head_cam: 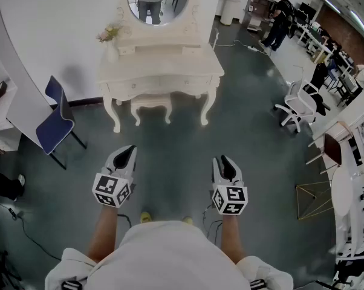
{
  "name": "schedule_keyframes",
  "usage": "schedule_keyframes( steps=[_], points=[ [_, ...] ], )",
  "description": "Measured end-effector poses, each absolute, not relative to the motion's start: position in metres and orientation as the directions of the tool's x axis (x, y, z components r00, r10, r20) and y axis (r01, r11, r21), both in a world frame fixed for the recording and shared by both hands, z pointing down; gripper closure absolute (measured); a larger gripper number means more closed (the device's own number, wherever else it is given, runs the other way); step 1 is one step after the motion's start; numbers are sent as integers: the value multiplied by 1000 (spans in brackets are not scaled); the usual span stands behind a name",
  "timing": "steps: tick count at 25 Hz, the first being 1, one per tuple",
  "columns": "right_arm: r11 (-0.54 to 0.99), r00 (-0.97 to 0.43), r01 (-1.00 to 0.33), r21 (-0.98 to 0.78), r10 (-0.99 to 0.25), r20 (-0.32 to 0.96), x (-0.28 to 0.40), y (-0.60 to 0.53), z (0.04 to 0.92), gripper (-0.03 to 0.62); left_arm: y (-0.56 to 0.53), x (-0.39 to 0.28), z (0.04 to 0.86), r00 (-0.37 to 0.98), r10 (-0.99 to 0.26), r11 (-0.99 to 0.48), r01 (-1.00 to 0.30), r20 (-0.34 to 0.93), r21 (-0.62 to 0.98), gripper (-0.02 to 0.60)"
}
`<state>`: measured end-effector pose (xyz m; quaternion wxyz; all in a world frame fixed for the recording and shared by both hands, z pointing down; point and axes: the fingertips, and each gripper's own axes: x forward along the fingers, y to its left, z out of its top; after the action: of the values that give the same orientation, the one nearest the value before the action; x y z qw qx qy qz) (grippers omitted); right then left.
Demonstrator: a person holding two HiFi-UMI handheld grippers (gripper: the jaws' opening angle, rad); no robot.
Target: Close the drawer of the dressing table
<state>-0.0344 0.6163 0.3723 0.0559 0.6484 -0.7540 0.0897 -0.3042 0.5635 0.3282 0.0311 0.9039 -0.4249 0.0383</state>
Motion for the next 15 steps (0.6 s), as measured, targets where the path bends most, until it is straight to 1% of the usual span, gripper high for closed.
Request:
schedule_keyframes(
  steps=[4,15],
  points=[
    [139,-155,-986,-96,-970,188,-30,613,374,494,563,-300,333,636,-765,-637,-771,101,22,581],
    [128,-142,-988,-87,-973,183,-11,606,378,494,560,-283,334,625,-773,-627,-779,108,21,581]
  ],
)
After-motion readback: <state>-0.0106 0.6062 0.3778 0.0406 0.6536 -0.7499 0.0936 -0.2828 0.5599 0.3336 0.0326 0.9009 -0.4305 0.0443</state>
